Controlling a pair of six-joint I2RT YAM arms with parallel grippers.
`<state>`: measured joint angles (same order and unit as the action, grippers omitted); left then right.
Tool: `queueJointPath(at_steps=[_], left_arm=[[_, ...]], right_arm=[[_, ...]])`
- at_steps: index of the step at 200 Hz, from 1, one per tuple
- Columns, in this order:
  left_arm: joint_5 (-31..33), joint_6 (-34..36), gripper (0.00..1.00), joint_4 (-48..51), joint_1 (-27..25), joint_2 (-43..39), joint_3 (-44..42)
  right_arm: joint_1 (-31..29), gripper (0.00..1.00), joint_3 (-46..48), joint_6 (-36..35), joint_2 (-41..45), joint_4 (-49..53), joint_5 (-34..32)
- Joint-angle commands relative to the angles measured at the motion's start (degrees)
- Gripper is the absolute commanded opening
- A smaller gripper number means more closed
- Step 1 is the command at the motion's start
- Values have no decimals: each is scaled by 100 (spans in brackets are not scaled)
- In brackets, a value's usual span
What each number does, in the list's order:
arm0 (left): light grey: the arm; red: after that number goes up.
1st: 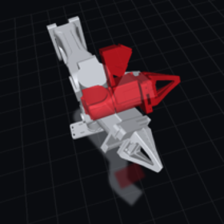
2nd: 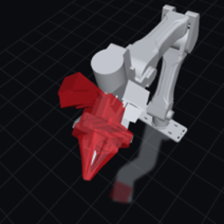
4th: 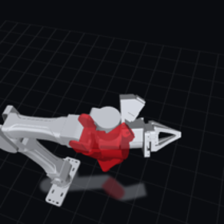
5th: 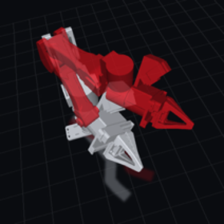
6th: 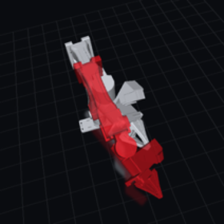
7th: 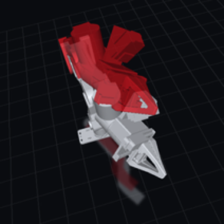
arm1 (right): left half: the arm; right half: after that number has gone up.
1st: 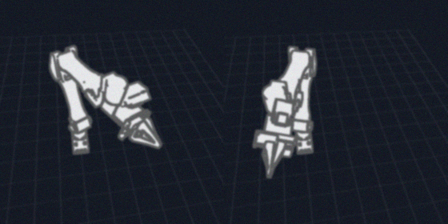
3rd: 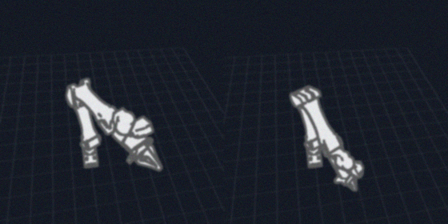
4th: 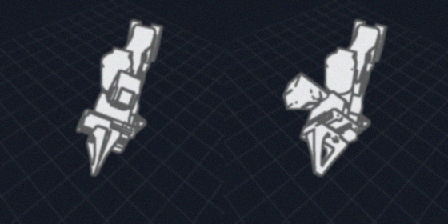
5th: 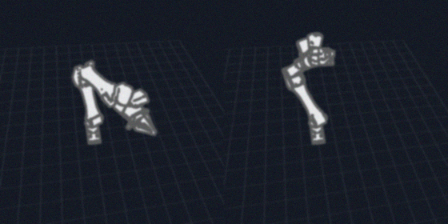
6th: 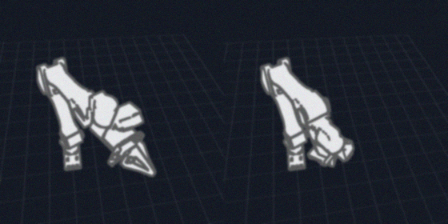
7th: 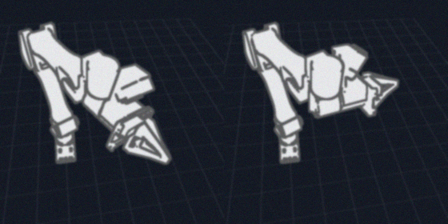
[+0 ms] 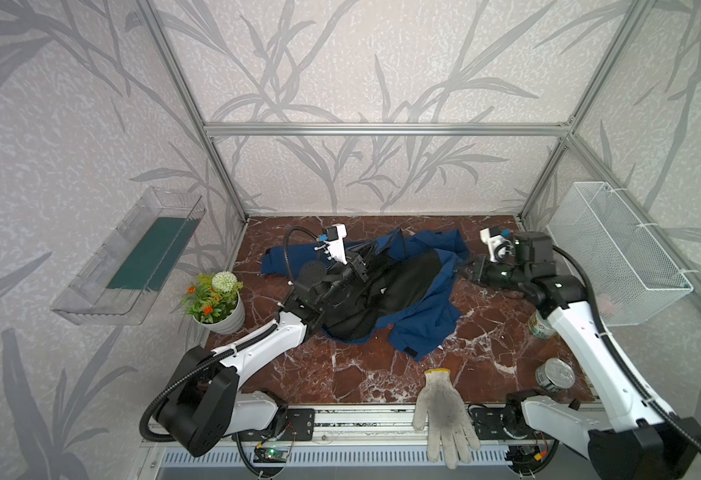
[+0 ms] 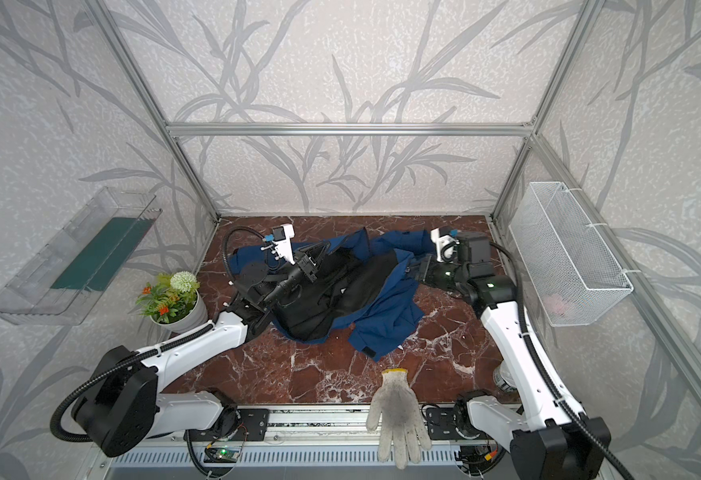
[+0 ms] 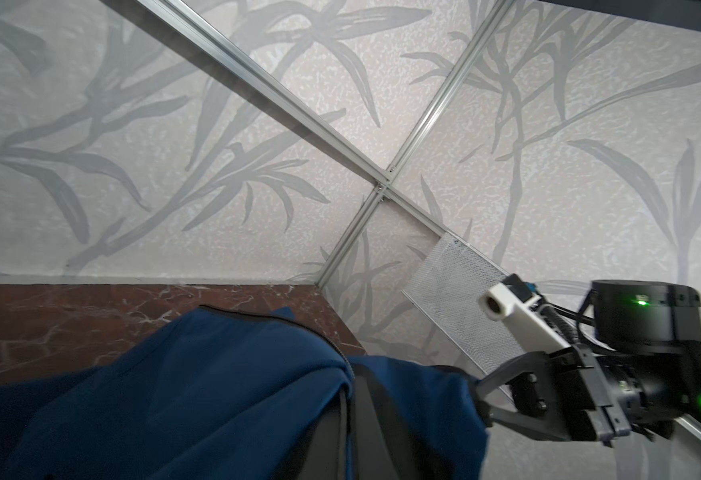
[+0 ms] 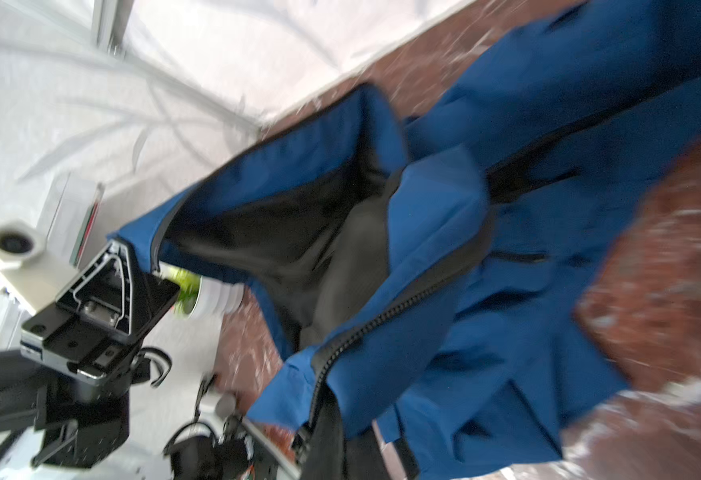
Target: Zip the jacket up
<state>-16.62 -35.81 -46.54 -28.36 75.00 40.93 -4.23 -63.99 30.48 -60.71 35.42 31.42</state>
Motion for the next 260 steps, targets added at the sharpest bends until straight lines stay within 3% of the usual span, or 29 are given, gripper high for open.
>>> queueJointPath(at_steps=[1,26,44,69,99,115,141,167,216,238,260], left_arm=[[-26,228,0,539,264,50,178],[-8,304,0,715,351,-41,165],[68,307,0,723,405,-108,33],[212,316,0,785,437,-213,-188],[390,487,0,1053,484,-452,-437],[492,537,0,1332,561,-659,-594],[623,651,0,1802,706,-1011,-905],[582,626,0,1863,753,-1169,-1205],[692,518,0,1857,895,-1339,-1438],[475,409,0,1886,1243,-1310,-1414],[307,469,0,1939,1357,-1233,-1333]], right_arm=[[514,0,-691,-453,387,965,-585],[528,0,-2202,-1147,64,1761,-1668],[327,0,-3075,-1415,-242,1804,-2157],[-1152,0,-3754,-1479,-1222,2006,-2402],[-2457,0,-3194,-1244,-2695,1852,-1436],[-2823,0,-2944,-1148,-3469,1741,-871],[-3273,0,-2788,-1089,-4529,1398,-561],[-3422,0,-2412,-622,-4832,2,-34],[-3408,0,-1752,413,-4648,-2459,259],[-3348,0,-1856,751,-4966,-2691,451],[-3398,1,-1842,845,-5100,-2749,144]])
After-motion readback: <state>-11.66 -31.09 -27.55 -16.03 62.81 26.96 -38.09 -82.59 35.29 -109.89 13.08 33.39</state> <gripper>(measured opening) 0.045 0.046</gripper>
